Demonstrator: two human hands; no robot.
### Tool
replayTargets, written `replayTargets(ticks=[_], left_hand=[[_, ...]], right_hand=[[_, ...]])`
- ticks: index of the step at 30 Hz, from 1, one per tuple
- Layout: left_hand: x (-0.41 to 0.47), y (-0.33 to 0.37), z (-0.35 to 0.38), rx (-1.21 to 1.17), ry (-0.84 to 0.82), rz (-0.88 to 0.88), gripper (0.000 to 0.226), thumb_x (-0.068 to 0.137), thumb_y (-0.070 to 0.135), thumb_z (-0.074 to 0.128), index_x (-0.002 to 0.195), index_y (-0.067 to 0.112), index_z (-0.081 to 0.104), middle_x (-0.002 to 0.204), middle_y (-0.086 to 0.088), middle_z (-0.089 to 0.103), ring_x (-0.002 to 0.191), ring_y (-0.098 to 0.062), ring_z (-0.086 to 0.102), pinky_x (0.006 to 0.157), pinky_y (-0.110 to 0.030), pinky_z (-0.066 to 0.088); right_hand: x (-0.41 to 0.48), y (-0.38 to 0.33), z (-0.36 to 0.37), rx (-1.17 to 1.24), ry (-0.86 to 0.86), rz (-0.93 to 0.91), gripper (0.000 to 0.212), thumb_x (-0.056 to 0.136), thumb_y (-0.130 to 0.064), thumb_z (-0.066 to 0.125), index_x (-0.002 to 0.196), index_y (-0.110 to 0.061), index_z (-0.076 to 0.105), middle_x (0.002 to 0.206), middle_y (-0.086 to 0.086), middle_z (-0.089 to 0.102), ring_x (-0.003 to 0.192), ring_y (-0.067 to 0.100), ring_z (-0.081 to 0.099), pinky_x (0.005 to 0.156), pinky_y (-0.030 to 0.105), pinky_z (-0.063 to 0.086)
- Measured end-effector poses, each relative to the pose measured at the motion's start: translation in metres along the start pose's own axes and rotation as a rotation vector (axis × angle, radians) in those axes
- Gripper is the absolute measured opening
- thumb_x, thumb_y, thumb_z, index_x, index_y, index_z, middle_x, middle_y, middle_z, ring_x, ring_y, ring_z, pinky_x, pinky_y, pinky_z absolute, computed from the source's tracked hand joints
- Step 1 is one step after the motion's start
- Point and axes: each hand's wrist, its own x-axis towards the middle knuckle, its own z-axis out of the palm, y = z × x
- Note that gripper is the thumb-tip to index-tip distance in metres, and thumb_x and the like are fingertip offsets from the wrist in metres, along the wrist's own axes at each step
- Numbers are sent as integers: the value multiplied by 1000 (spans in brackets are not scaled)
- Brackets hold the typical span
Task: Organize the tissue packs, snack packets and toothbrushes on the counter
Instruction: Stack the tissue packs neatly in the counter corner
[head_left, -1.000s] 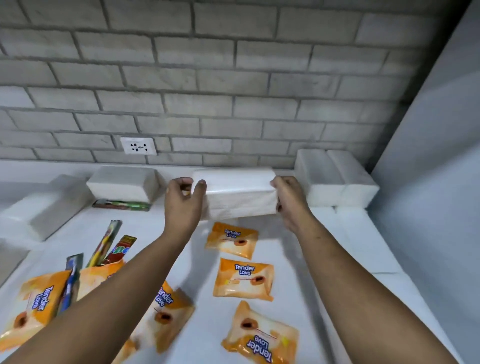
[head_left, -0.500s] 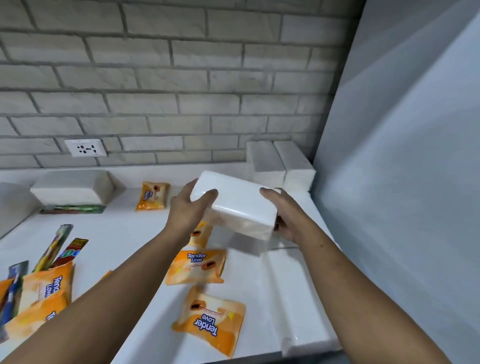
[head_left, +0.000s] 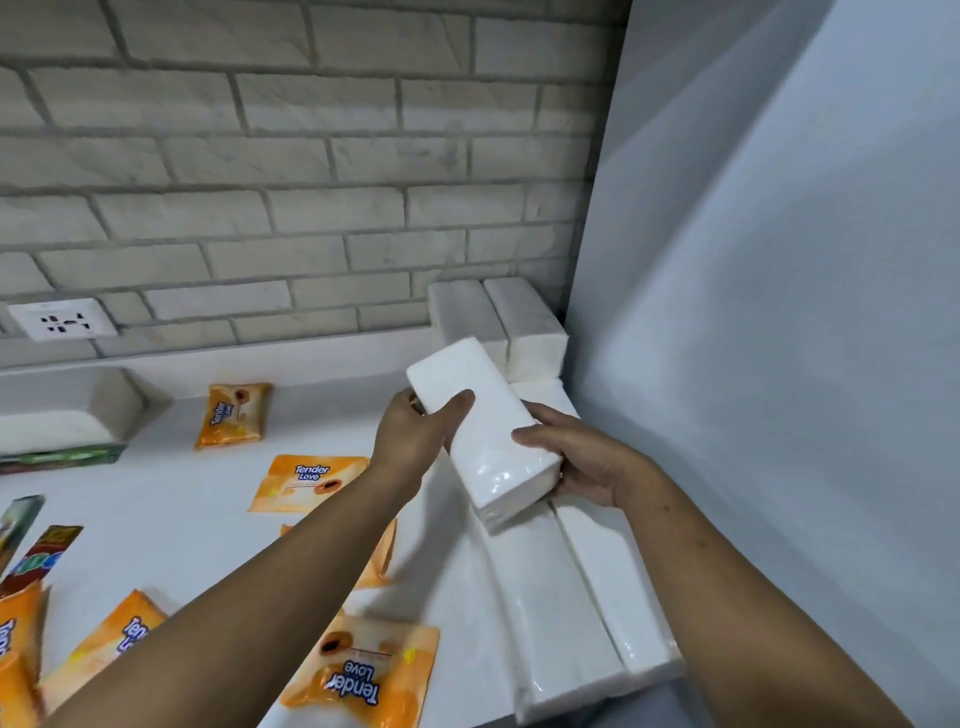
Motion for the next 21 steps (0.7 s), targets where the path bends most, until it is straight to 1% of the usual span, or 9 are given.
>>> replayTargets(ticks=[1,3,6,8,11,13,17,19,21], left_hand=[[-1,-1,7,11,-55,-8,50,84,42,83,126,22,66,106,6,78,102,-23,76,80,-41,63],[-4,-2,19,8,-176,-53,51,79,52,82,124,36,64,116,8,75,102,-22,76,83,-53,64],[-5,-3,39,28,-274,-53,56,77,54,82,127,49,56,119,8,73,102,-22,76,83,-53,64],[-2,-4,50,33,-285,-36,52,81,50,81,127,49,56,118,8,73,99,-18,76,83,-48,65],[5,-5,65,65,-284,-9,50,85,49,78,130,46,56,117,8,73,91,-9,76,76,-34,64],[7,-7,74,85,-276,-4,51,84,51,77,130,43,58,116,6,73,87,-9,75,76,-35,65],[7,-7,91,126,-230,45,42,89,50,73,127,34,63,116,7,73,92,-10,76,74,-28,62],[7,-6,97,126,-209,67,35,91,47,72,123,32,65,113,6,73,93,-13,76,79,-33,64],[9,-5,102,130,-202,70,38,86,53,73,119,35,67,113,8,72,94,-15,75,87,-41,64]], right_hand=[[0,2,-6,9,14,10,41,95,-22,63,131,-43,62,121,-1,75,109,24,71,78,41,59],[1,5,-14,49,66,24,36,95,-25,58,128,-37,64,117,0,76,106,25,71,82,42,59],[3,11,-26,148,178,50,47,87,-34,62,130,-16,64,116,8,77,114,32,68,102,48,53],[3,11,-32,142,217,36,46,90,-38,61,129,-13,65,114,9,77,115,31,68,108,48,48],[3,8,-42,69,259,2,41,98,-47,57,125,-18,68,111,3,78,108,26,72,107,46,50],[6,6,-47,11,298,-21,43,96,-52,57,122,-20,70,111,2,78,107,25,73,106,49,50],[10,2,-56,-23,397,-54,33,99,-42,55,114,-19,72,106,2,79,103,26,74,102,50,53],[10,0,-58,-52,436,-60,30,100,-38,52,111,-18,72,103,1,79,102,26,74,99,48,55],[13,0,-63,-81,472,-68,32,100,-38,51,109,-15,71,105,4,78,101,26,74,100,49,55]])
